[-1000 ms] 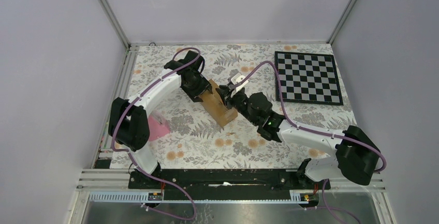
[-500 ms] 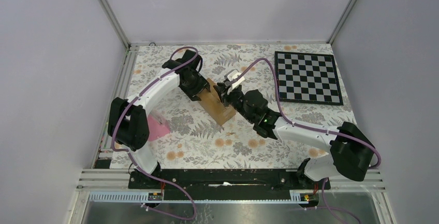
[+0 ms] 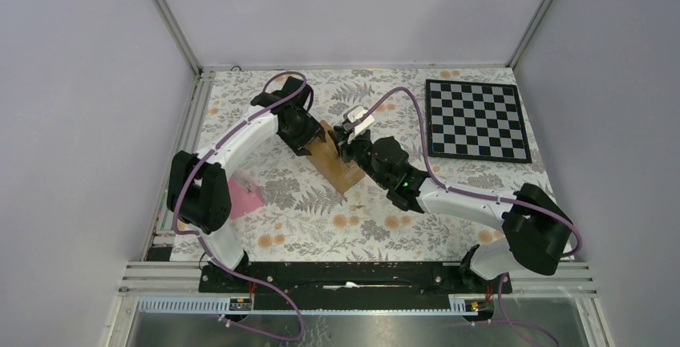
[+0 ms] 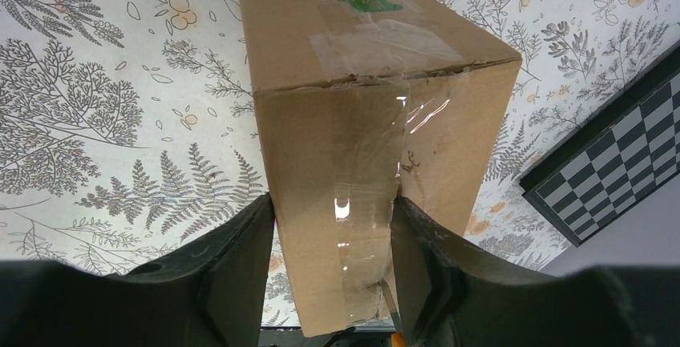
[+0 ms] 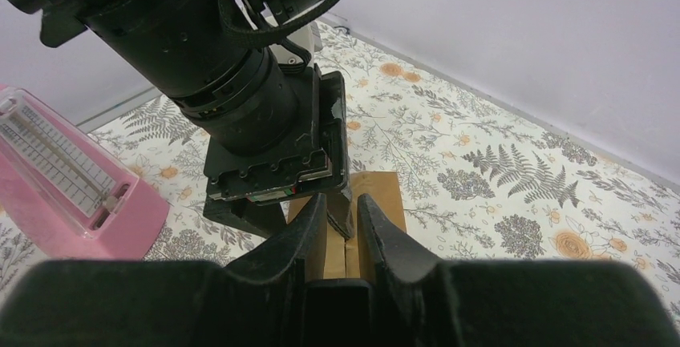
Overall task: Unpack the express box
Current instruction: Cut the express box at the center of the board.
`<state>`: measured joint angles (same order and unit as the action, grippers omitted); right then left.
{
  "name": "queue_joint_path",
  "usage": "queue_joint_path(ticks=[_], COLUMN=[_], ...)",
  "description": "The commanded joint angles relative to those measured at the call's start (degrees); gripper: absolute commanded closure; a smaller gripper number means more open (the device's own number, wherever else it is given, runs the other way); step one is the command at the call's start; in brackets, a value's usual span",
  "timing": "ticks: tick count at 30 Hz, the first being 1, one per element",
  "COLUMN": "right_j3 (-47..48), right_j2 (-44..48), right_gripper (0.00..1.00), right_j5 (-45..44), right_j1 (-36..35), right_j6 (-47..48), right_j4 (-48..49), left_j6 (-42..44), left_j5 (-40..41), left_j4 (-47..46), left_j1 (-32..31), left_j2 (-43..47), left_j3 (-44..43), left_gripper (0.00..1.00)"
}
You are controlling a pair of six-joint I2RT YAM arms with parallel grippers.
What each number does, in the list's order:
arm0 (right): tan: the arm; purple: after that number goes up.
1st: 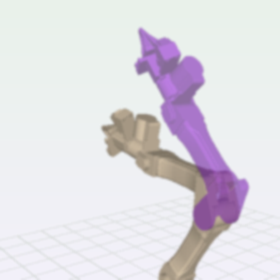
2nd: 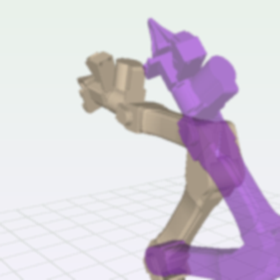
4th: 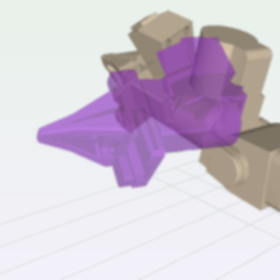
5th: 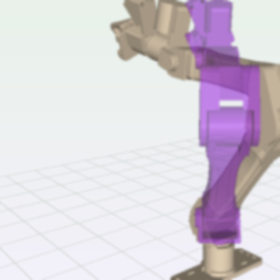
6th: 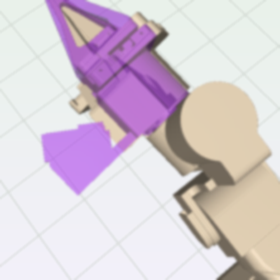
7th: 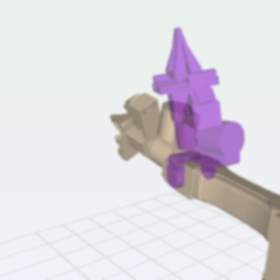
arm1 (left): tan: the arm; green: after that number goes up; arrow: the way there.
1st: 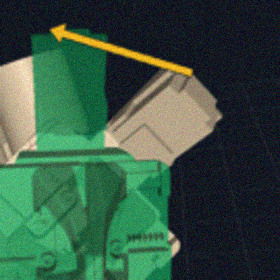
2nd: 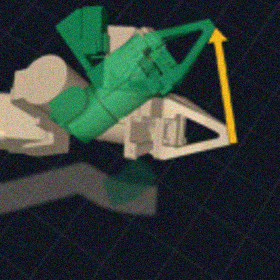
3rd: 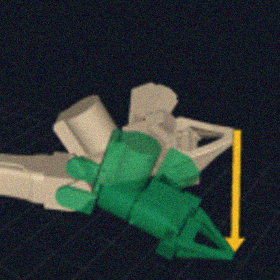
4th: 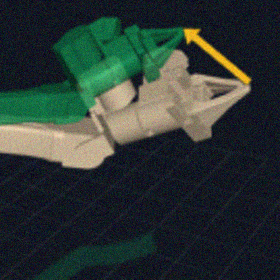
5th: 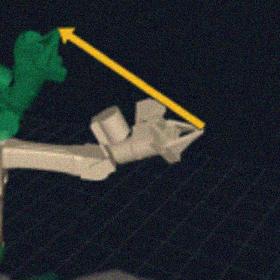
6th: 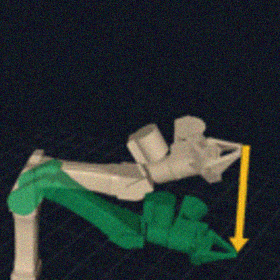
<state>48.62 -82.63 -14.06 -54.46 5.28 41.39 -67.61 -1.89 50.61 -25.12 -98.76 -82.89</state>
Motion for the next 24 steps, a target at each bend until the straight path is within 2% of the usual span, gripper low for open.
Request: queue_joint_path(ticks=[1,9,24], right_j3=[3.1,4.3,-3.2], right_j2=[-0.9,-2.0,5.9], right_gripper=[1.0,1.0,1.0], right_j5=[-0.9,-0.6,-1.5], right_j1=[-0.7,-0.8,-0.8], right_j6=[-0.7,0.3,-1.6], right_j4=[4.8,3.1,-1.9], left_j6=[-0.1,-0.4,-2.9], left_j5=[-1.9,-2.1,-1.2], left_j4=[-1.0,-1.0,-0.9], left_j1=[-0.4,0.1,1.3], left_j2=[-0.6,-0.5,0.6], left_j3=[-0.3,0.0,1.6], left_gripper=[0.98,0.99,1.0])
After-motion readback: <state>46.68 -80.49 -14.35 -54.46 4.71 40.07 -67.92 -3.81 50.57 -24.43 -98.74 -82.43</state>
